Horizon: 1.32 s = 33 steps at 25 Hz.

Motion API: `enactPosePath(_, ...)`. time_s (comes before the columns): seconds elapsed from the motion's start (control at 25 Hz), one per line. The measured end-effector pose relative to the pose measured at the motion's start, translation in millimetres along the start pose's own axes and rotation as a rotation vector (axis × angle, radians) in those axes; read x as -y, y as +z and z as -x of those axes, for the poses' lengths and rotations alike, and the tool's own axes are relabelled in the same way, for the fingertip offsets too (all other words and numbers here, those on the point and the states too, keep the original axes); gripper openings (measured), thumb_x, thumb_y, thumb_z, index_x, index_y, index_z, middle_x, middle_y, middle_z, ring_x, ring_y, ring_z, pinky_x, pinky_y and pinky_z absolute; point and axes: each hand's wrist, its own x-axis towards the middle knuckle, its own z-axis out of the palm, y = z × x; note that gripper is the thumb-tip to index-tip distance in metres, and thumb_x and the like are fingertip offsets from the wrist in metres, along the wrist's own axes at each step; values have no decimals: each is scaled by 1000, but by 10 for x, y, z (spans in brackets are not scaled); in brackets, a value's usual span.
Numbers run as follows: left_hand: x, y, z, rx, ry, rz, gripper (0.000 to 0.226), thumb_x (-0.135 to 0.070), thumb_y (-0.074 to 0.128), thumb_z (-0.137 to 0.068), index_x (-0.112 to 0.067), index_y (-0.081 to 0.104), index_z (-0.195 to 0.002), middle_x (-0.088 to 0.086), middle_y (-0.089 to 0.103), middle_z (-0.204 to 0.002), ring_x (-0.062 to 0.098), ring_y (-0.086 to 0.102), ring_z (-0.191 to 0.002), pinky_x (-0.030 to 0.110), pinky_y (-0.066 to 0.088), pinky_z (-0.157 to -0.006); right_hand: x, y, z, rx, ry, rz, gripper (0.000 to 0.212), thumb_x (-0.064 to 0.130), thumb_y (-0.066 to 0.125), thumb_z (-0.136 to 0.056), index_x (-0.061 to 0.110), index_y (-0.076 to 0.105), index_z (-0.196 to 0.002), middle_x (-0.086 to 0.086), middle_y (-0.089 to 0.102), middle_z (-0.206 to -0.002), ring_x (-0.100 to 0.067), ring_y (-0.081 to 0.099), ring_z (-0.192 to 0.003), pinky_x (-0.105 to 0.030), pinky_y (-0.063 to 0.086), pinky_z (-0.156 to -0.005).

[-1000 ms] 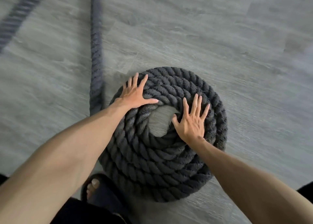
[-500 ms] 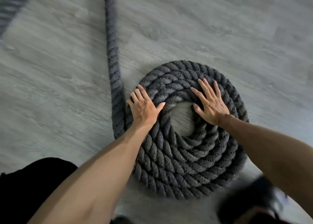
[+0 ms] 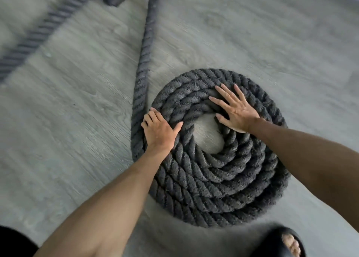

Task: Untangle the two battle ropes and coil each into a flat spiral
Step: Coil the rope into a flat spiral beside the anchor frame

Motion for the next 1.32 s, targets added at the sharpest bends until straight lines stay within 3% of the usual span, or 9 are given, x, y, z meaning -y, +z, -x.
enactPosePath(0.16,-65,-135,-107,60,-59,-14,110,-79,31,-87,11,16,-150,26,29,-151,40,31,-136,49,31,-112,-48,-112,-175,11,23,19,68,65,12,-101,35,0,-162,-7,-8,-170,-24,-11,-156,-60,-1,-123)
enactPosePath(0.24,-97,-253,-194,-48,40,15,98,-72,40,-89,5,26,-147,28,31,-149,43,30,-136,56,30,-111,162,-139,52,-29,315,-86,77,71,15,-98,32,-2,-162,-9,-7,-170,-28,-13,-156,-64,-10,-121)
enactPosePath(0.32,-213,-387,-361,-153,250,111,95,-72,48,-86,-5,27,-151,29,26,-153,44,25,-140,61,23,-113,432,-107,357,-56,676,-276,91,78,21,-93,24,-3,-161,-12,-10,-169,-30,-15,-155,-62,-17,-117)
enactPosePath(0.4,-406,-484,-576,-42,457,127,109,-80,51,-77,-17,11,-157,27,6,-161,43,5,-148,65,9,-115,627,-33,605,-10,837,-364,104,84,22,-88,15,-5,-162,-14,-12,-168,-31,-17,-155,-66,-13,-119)
enactPosePath(0.52,-466,-328,-728,142,497,54,125,-81,60,-68,-27,-8,-158,17,-17,-163,35,-21,-149,70,-6,-113,667,104,681,3,798,-300,109,84,21,-87,7,1,-161,-16,-9,-169,-33,-18,-154,-67,-5,-119)
enactPosePath(0.64,-409,-141,-755,55,432,65,118,-78,57,-72,-28,-5,-158,11,-19,-163,30,-24,-149,67,-8,-114,462,138,523,-31,716,-244,106,82,25,-89,8,3,-162,-13,-7,-169,-35,-18,-154,-67,-7,-119)
enactPosePath(0.92,-644,-406,-1060,182,149,87,112,-87,36,-78,-27,-19,-155,13,-27,-161,32,-29,-146,67,-6,-114,-448,-49,-260,-10,415,-214,105,84,22,-88,14,2,-162,-7,-6,-170,-33,-18,-154,-66,-4,-120)
enactPosePath(1.16,-774,-564,-1360,226,13,50,116,-90,27,-77,-17,-17,-155,23,-15,-161,43,-14,-148,71,13,-111,-956,-200,-989,14,225,-118,105,86,20,-87,15,5,-163,-4,-1,-171,-33,-10,-156,-64,-1,-122)
enactPosePath(1.32,-864,-663,-1542,199,15,-21,116,-86,34,-79,-6,0,-156,30,6,-158,49,6,-145,69,23,-107,-1131,-268,-1208,48,191,-82,104,88,14,-87,19,-5,-162,-1,-11,-170,-28,-18,-155,-62,-4,-122)
